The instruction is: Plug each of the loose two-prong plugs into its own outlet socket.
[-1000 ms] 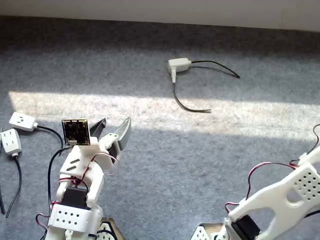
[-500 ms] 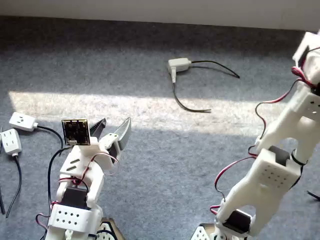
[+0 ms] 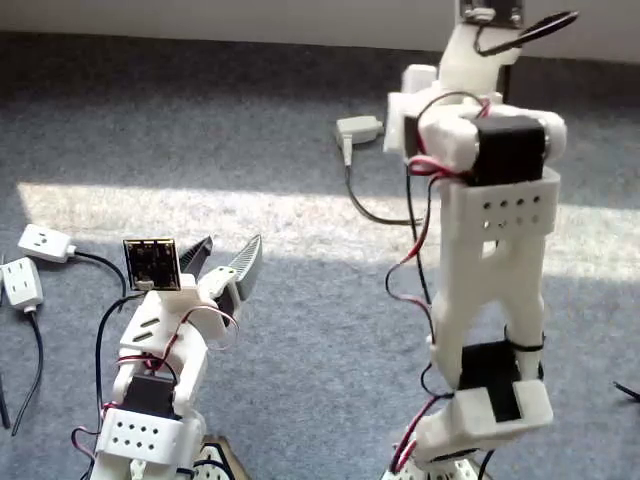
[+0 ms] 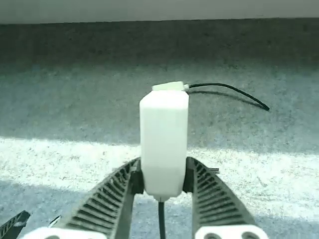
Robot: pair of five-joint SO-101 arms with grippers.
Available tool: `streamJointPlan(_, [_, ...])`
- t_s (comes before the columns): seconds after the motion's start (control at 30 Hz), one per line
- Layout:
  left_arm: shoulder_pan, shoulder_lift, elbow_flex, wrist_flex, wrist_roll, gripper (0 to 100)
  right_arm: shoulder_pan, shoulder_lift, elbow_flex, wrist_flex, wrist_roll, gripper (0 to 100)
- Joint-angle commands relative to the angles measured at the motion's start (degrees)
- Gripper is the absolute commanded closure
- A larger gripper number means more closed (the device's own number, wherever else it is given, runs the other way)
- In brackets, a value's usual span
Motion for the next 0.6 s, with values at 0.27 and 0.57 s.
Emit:
streamJointPlan(0.27, [-3.21, -0.66, -0.04, 0.00, -0.26, 74, -16.13, -26.51, 29.85, 1.98, 1.05, 90.5])
streamJointPlan(0.57, [-3.21, -0.66, -0.04, -0.09, -0.26, 74, -24.48, -43.12, 45.41, -1.54, 4.75, 90.5])
